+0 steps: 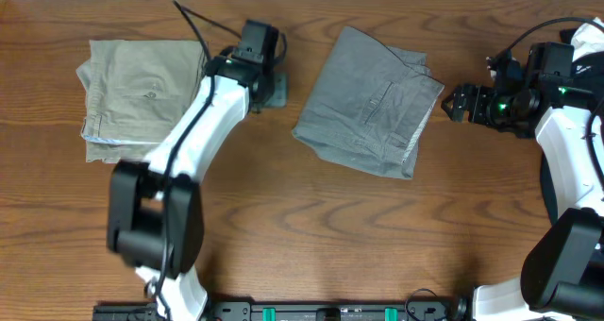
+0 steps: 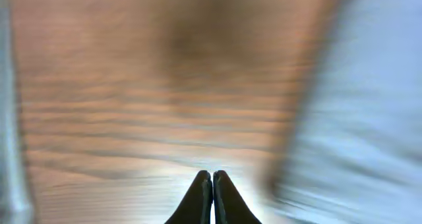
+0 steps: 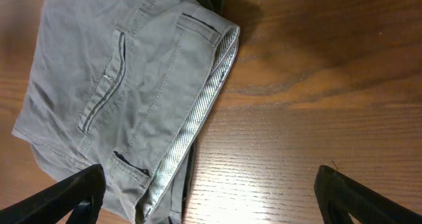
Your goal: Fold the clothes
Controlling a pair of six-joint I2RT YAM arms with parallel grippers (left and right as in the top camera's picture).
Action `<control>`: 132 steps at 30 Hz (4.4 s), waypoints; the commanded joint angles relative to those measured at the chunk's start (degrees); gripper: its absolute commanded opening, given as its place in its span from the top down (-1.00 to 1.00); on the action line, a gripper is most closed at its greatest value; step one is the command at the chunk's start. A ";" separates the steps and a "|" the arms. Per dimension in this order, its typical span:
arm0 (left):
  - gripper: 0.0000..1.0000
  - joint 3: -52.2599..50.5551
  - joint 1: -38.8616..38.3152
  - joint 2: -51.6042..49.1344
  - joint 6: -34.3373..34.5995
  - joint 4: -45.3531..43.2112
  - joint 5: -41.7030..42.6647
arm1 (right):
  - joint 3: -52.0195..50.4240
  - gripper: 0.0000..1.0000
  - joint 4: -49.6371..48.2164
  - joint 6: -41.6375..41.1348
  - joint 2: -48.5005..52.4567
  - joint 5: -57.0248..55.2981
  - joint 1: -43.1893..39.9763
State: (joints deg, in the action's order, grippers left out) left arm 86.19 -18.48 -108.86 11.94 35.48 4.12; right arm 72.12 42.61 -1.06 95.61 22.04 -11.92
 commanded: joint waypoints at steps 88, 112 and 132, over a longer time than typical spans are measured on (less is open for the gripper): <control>0.69 3.69 1.66 -1.40 12.39 9.35 3.41 | 0.17 -0.98 0.04 -0.59 0.09 0.00 -0.11; 0.51 3.43 -7.02 -16.17 8.55 -12.52 32.20 | 0.17 -0.99 0.04 -0.59 0.09 0.00 -0.11; 0.63 3.91 -7.21 -14.99 3.96 -19.91 47.08 | 0.17 -0.98 0.04 -0.59 0.09 0.00 -0.11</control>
State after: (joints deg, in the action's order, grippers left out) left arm 89.86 -25.30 -129.95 16.80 17.98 50.00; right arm 72.12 42.61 -1.06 95.61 22.04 -11.92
